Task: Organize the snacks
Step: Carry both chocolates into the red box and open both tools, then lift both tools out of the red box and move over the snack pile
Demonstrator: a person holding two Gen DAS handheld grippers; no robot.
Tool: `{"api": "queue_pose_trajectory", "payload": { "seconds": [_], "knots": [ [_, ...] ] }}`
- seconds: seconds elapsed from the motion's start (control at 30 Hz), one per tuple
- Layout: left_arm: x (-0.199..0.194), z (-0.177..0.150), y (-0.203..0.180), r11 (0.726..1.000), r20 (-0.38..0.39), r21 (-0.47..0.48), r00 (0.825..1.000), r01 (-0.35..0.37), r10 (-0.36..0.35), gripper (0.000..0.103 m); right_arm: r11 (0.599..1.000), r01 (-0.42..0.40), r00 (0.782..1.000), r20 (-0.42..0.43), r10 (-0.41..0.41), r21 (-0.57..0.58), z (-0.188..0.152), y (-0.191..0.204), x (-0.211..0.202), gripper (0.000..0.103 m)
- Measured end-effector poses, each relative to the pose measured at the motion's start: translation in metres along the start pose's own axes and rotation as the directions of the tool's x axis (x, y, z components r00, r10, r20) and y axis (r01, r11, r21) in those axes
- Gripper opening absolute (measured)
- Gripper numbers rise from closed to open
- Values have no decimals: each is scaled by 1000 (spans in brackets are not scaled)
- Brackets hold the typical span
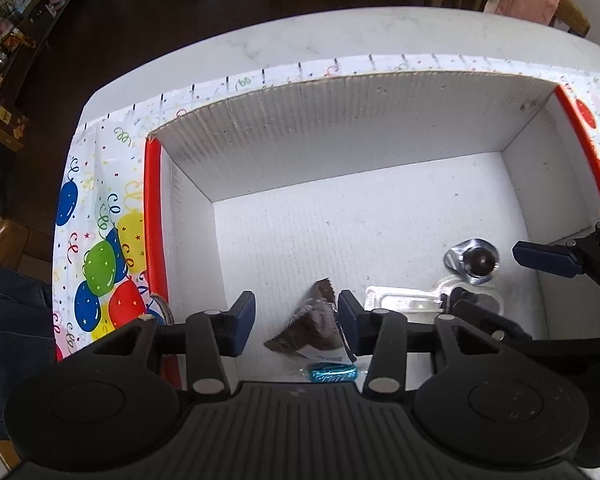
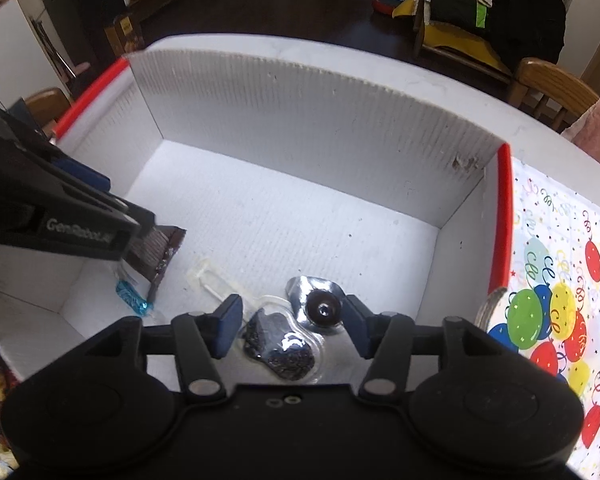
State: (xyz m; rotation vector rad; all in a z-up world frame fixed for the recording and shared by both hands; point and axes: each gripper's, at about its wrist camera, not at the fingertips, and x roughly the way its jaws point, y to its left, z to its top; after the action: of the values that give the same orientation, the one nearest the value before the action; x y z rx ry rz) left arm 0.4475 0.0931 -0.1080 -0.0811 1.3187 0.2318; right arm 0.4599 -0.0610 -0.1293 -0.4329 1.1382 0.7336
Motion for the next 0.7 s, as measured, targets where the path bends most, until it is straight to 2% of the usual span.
{"api": "queue_pose_trajectory", "payload": {
  "seconds": [0.13, 0.27, 0.33, 0.7],
  "knots": [
    [-13, -7, 0, 1000, 36, -9, 999, 12, -12, 45, 1000, -3, 999, 44, 2, 16, -2, 0, -17, 63],
    [-27, -16, 2, 999, 76, -24, 997, 28, -27, 45, 999, -16, 996, 84, 12, 47, -6, -2, -37, 64],
    [-36, -20, 3, 999, 96, -27, 995, 35, -32, 45, 998, -20, 995, 103, 13, 63, -8, -2, -47, 69],
    [-82, -56, 13, 998, 210, -18, 976, 59, -54, 45, 994, -46, 982, 188, 26, 101, -30, 10, -96, 76]
  ]
}}
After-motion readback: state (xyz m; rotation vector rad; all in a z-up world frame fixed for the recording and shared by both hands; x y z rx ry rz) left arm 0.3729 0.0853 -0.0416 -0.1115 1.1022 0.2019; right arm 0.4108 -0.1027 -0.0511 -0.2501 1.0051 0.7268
